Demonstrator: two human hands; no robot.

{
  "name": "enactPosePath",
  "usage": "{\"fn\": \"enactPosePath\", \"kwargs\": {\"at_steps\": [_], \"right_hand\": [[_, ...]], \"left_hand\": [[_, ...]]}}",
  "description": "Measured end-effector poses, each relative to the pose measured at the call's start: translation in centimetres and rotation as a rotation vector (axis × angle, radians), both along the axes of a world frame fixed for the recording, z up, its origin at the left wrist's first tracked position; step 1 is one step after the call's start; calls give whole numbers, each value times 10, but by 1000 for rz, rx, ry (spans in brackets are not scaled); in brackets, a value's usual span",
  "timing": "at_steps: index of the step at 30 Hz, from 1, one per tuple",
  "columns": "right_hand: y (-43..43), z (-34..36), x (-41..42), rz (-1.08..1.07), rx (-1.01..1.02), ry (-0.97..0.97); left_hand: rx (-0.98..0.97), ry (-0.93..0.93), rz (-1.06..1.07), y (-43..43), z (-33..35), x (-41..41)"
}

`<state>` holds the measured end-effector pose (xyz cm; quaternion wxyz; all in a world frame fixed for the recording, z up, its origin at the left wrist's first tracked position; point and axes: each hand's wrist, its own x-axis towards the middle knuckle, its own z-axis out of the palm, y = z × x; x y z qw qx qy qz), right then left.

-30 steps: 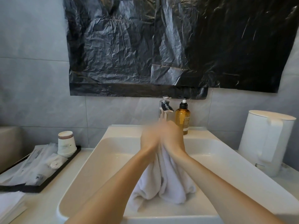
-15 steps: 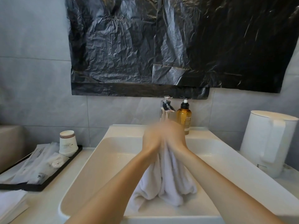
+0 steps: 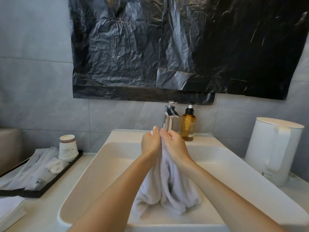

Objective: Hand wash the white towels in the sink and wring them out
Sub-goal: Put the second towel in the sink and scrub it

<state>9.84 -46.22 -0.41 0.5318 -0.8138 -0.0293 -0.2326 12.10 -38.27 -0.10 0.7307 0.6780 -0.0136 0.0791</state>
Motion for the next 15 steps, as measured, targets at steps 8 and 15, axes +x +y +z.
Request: {"fn": "enactPosePath", "kwargs": {"at_steps": [8,15], "right_hand": [[-27,10,5,-3,-78,177],[-51,21,9,-279,-72,53]], "left_hand": [[-59,47,-271,6,4,-4],[332,-153,-236,14,-6,1]]}}
